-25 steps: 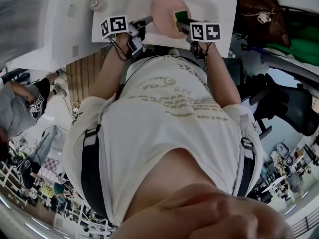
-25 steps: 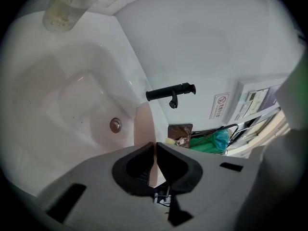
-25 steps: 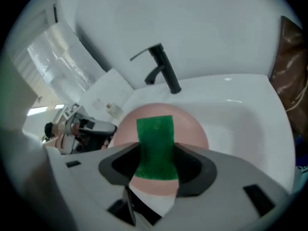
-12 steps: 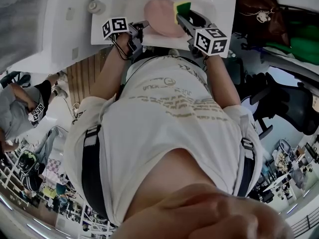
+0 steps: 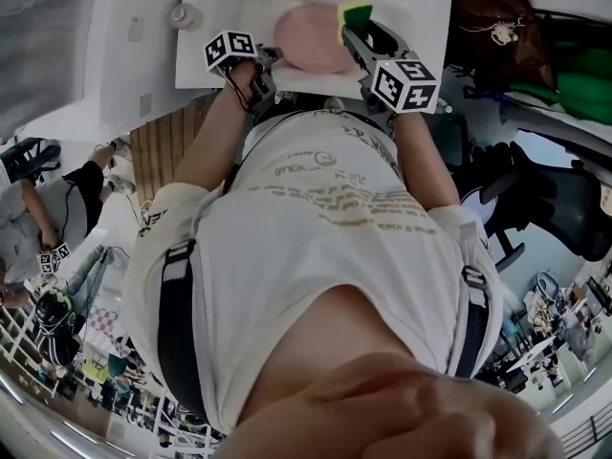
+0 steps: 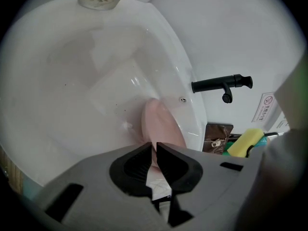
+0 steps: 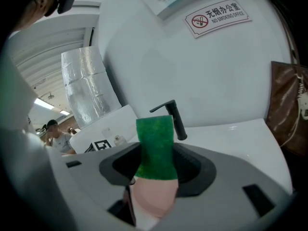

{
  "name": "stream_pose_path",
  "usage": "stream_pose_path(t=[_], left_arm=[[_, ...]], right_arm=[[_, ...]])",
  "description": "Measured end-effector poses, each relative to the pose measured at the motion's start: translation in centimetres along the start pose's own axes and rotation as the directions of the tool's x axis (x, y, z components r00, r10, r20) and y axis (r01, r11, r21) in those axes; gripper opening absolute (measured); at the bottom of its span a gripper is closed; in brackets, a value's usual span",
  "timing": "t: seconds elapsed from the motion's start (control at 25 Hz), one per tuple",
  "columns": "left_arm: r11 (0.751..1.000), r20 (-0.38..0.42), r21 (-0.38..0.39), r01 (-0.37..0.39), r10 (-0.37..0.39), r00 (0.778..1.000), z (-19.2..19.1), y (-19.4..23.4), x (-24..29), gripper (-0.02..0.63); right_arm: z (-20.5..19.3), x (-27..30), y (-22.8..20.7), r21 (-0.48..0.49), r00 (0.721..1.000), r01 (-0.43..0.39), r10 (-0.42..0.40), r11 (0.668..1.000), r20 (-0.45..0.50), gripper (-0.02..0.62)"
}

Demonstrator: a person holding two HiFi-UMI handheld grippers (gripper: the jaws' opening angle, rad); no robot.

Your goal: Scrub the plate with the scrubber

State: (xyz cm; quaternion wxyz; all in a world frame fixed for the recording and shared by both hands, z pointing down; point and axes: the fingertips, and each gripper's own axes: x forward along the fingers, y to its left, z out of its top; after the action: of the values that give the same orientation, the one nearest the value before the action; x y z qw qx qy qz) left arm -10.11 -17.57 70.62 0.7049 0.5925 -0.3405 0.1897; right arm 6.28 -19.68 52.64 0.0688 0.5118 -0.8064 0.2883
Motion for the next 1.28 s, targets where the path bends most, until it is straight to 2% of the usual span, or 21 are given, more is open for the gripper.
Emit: stream_pose_path(t=[0.16,0.28,0.36,0.4,0.48,0.6,0.72,0.84,0.92,1.0,1.2,1.28], left_arm=[[0.997,0.025,0.048,-0.064,0.063,0.998,0.3,0.7,-0.5,0.031],[0.994,0.043,0.073,-0.079,0.076,0.996,0.4,0.5,-1.1,0.031],[0.983,0.095,0.139,-0.123,0.11,0.989,1.1,0.4,-1.9,0.031],[0.969,0.136,0.193,-0.158,0.133,0.982,1.7,0.2,-2.5,0.031],[0.921,0.232,0.315,-0.228,0.158,0.96,3.0,-1.0,-3.8,0.029],[0.837,0.382,0.453,-0.308,0.13,0.915,4.9,-4.0,-6.1,0.021],[0.755,0.528,0.539,-0.373,0.042,0.848,6.7,-8.2,-8.6,0.021],[0.682,0.629,0.596,-0.423,-0.07,0.774,7.7,-12.7,-10.9,0.021],[0.654,0.66,0.617,-0.438,-0.127,0.741,7.9,-15.4,-12.2,0.021],[0.629,0.668,0.641,-0.439,-0.175,0.723,7.8,-18.0,-13.2,0.021],[0.513,0.694,0.695,-0.504,-0.294,0.658,6.6,-24.3,-15.8,0.023],[0.479,0.698,0.705,-0.524,-0.332,0.635,6.2,-26.3,-16.6,0.023]], right_arm=[[0.1,-0.5,-0.3,0.011,1.0,0.007,-0.007,1.0,0.012,0.212],[0.7,-0.9,-0.3,0.018,0.999,0.004,-0.005,1.0,0.046,0.213],[1.2,-1.1,-0.4,0.024,0.997,0.01,-0.012,1.0,0.082,0.213],[1.6,-1.3,-0.5,0.029,0.995,0.022,-0.025,0.999,0.101,0.213],[2.4,-1.7,-1.2,0.053,0.987,0.062,-0.069,0.997,0.142,0.213],[3.5,-2.3,-2.3,0.104,0.972,0.112,-0.131,0.988,0.197,0.215],[4.7,-2.9,-2.6,0.1,0.959,0.133,-0.154,0.986,0.237,0.213],[6.4,-3.7,-1.8,0.057,0.947,0.122,-0.133,0.991,0.293,0.213],[8.0,-4.3,-1.1,0.011,0.932,0.134,-0.13,0.991,0.337,0.213],[9.6,-5.0,-0.4,-0.023,0.914,0.152,-0.132,0.988,0.384,0.213],[13.3,-6.5,0.7,-0.069,0.87,0.199,-0.144,0.977,0.471,0.21],[14.7,-7.2,0.8,-0.067,0.849,0.216,-0.154,0.974,0.506,0.21]])
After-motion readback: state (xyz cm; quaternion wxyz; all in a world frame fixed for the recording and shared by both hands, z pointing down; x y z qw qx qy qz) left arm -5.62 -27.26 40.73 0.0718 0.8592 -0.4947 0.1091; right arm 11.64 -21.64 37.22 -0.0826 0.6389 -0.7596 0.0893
